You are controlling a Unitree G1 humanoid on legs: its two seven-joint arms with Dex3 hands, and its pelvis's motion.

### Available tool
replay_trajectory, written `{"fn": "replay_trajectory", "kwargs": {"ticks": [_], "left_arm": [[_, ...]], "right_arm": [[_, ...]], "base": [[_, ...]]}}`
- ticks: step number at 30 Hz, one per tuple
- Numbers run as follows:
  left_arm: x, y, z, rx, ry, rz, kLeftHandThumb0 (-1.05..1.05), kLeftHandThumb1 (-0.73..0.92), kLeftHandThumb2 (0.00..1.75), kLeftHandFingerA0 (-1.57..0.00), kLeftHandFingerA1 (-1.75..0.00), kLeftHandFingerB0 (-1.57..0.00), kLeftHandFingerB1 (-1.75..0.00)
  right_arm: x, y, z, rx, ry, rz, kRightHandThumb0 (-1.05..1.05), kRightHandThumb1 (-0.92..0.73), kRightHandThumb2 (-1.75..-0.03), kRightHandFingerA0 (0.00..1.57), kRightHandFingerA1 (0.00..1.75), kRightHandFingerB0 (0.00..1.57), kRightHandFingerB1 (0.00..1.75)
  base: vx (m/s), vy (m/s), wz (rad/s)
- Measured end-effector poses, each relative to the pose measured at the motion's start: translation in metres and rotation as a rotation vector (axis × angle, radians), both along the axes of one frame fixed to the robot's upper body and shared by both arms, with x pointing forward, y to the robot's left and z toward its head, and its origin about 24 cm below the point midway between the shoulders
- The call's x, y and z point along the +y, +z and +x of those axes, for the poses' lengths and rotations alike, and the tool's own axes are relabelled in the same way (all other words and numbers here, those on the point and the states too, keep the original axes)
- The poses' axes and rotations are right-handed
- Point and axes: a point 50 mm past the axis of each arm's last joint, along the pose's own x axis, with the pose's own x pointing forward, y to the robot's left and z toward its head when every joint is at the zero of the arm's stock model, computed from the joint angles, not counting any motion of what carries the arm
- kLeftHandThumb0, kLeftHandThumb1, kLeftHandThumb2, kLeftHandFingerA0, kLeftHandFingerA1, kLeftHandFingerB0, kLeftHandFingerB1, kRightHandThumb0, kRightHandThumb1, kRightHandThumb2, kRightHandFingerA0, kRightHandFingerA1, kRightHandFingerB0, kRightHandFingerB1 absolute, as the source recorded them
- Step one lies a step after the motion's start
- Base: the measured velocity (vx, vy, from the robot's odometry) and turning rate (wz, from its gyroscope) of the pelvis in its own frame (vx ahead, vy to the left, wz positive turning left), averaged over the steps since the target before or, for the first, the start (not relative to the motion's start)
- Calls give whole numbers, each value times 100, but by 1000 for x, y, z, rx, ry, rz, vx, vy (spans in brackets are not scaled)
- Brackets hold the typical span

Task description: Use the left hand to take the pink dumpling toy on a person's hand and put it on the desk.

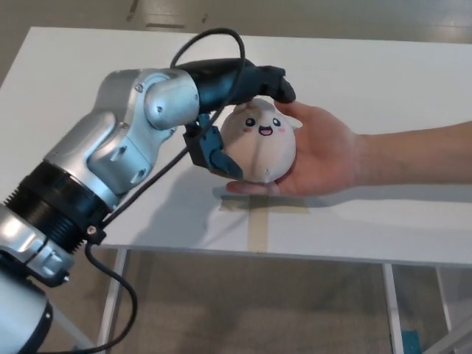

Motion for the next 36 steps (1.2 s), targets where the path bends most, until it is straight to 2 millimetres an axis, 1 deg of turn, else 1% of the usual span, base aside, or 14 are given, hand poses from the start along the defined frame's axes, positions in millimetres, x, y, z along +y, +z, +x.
{"fn": "replay_trajectory", "kwargs": {"ticks": [7,8,21,22,23,24,25,26,27,29,30,32,34,36], "left_arm": [[-10,-12,-4,29,-29,-32,-28,16,80,-8,-51,-8,-50],[-11,-12,-4,29,-31,-37,-60,37,67,-21,-39,-14,-35],[-9,-21,-2,30,-27,-40,-55,38,66,-33,-43,-17,-36],[-8,-22,-1,31,-23,-34,-44,46,54,-43,-37,-24,-29],[-7,-23,-1,31,-20,-29,-44,46,54,-43,-37,-24,-29],[-6,-23,0,31,-16,-22,-39,50,55,-55,-40,-26,-30],[-6,-24,0,31,-14,-16,-29,62,59,-79,-70,-42,-34],[-6,-24,0,31,-13,-15,-25,65,59,-86,-86,-57,-37],[-4,-26,1,32,-8,-5,-25,65,59,-86,-86,-57,-37],[-4,-27,2,29,-3,6,-24,66,60,-90,-97,-73,-43],[-4,-28,2,25,-2,13,-16,76,62,-89,-129,-85,-55],[-5,-29,1,17,-2,30,-16,80,65,-84,-138,-77,-53],[-8,-31,0,2,-9,61,-18,82,64,-81,-126,-66,-46],[-11,-32,-2,-19,-16,98,-17,82,65,-76,-131,-67,-47]], "right_arm": [[0,1,2,-8,-2,8,-23,-73,-61,68,46,57,43],[0,1,2,-8,-1,8,-23,-73,-61,68,46,57,43],[1,2,4,-11,4,9,-24,-72,-61,69,46,58,43],[1,2,4,-11,4,9,-24,-72,-61,69,46,57,43],[1,2,4,-11,4,9,-24,-72,-61,69,46,57,43],[1,2,4,-11,5,9,-24,-72,-61,69,47,57,43],[1,2,5,-12,5,9,-24,-72,-61,69,47,57,43],[1,2,5,-12,5,9,-24,-72,-61,70,47,57,43],[1,2,5,-12,6,10,-24,-72,-61,70,47,57,43],[1,2,5,-13,7,10,-24,-72,-61,70,47,57,43],[1,3,6,-14,8,10,-24,-72,-61,70,47,57,43],[1,3,6,-15,9,10,-24,-72,-61,70,47,56,43],[2,3,7,-16,11,10,-24,-72,-61,70,47,56,43],[2,3,7,-16,12,10,-24,-72,-61,70,47,56,43]], "base": [[0,0,0],[0,0,0],[0,0,0],[0,0,0],[0,0,0],[0,0,0],[0,0,0],[0,0,0],[0,0,0],[0,0,0],[0,0,0],[0,0,0],[0,0,0],[0,0,0]]}}
